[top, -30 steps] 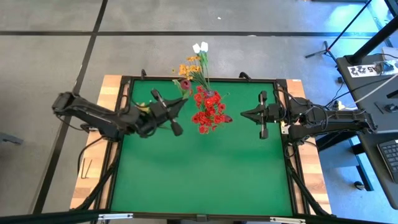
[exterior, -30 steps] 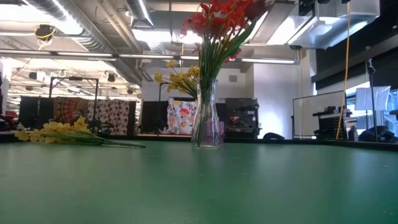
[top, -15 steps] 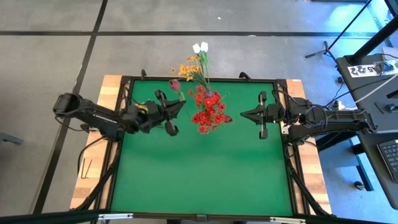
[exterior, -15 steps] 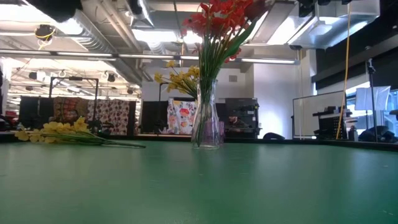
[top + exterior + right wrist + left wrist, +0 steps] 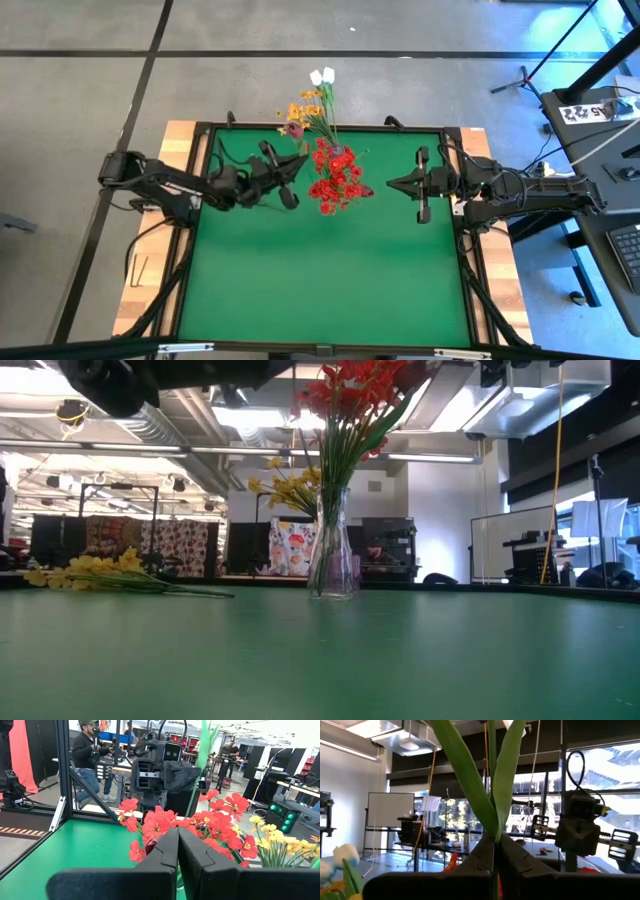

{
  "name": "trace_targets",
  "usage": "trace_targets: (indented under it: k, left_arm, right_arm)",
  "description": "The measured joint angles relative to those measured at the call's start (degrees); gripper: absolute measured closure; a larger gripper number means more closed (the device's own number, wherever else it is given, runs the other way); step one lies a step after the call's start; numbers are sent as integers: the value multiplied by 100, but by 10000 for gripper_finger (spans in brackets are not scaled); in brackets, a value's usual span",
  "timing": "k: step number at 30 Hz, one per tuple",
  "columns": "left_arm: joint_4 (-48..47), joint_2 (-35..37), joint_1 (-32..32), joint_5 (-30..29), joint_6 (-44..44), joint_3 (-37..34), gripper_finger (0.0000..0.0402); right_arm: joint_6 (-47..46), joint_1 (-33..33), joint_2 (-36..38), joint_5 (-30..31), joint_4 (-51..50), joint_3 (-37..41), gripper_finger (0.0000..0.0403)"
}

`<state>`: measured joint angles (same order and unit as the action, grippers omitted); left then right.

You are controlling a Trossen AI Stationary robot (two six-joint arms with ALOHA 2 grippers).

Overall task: Sort flowers into vase by color
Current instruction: Put the red tulip into the transparent vase

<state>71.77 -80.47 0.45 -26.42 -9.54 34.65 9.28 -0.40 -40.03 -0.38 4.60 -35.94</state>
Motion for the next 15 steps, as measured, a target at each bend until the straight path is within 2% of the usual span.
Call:
trace_targets:
  k: [5,9,15]
  left_arm:
    - [-26,-94,131,16,-181,175,401]
    - [0,-93,179,449,-83,290,401]
    - [-100,-262,137,515,2,295,401]
  right_arm:
    - [1,0,0,2,2,0,393]
    - [2,0,0,19,-2,0,393]
    - [16,0,0,17,-7,0,393]
